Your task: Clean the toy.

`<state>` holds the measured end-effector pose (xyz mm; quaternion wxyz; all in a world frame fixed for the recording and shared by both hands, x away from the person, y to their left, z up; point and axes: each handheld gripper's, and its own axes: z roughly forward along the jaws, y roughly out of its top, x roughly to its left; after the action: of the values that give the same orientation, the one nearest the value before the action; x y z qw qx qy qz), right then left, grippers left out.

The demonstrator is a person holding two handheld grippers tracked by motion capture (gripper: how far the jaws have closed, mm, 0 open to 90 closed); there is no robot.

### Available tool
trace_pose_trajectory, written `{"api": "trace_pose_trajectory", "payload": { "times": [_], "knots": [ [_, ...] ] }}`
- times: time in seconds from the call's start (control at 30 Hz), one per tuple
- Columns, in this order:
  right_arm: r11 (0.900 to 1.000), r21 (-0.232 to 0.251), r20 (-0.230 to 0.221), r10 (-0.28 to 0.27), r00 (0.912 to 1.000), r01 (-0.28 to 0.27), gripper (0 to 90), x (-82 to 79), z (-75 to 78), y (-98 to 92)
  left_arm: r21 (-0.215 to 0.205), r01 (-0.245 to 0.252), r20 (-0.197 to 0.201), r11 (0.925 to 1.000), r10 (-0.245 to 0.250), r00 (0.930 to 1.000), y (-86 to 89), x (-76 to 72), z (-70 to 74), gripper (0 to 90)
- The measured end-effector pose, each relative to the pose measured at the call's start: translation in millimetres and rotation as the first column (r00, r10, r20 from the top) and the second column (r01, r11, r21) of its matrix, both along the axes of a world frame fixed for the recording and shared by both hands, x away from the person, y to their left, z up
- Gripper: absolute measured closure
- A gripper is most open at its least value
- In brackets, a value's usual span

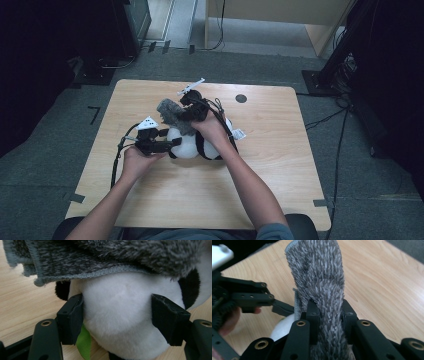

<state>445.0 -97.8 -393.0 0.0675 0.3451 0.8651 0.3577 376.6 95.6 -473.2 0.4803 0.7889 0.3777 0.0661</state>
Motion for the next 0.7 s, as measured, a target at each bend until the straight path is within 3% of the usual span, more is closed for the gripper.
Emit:
{"api": "trace_pose_trajectory", "payload": {
  "times": [0.1,0.37,0.7],
  "knots": [
    [1.0,-0.015,-0.018,-0.013,0.9997,0.013,74.5,6.4,-3.9,-5.1,-0.001,-0.004,-0.004,1.0,0.004,1.0,0.0,0.4,-0.2,29.9],
    [0.996,-0.052,-0.016,-0.074,0.9971,0.073,74.8,17.3,-3.0,-30.2,-0.013,-0.011,-0.013,0.9999,0.011,0.9999,-0.5,0.8,-0.2,30.7],
    [0.986,-0.003,-0.033,-0.164,0.9859,0.164,74.9,21.5,2.0,-85.2,-0.024,-0.007,-0.004,0.9997,0.007,1.0,0.0,1.0,-1.1,30.5]
  ]
}}
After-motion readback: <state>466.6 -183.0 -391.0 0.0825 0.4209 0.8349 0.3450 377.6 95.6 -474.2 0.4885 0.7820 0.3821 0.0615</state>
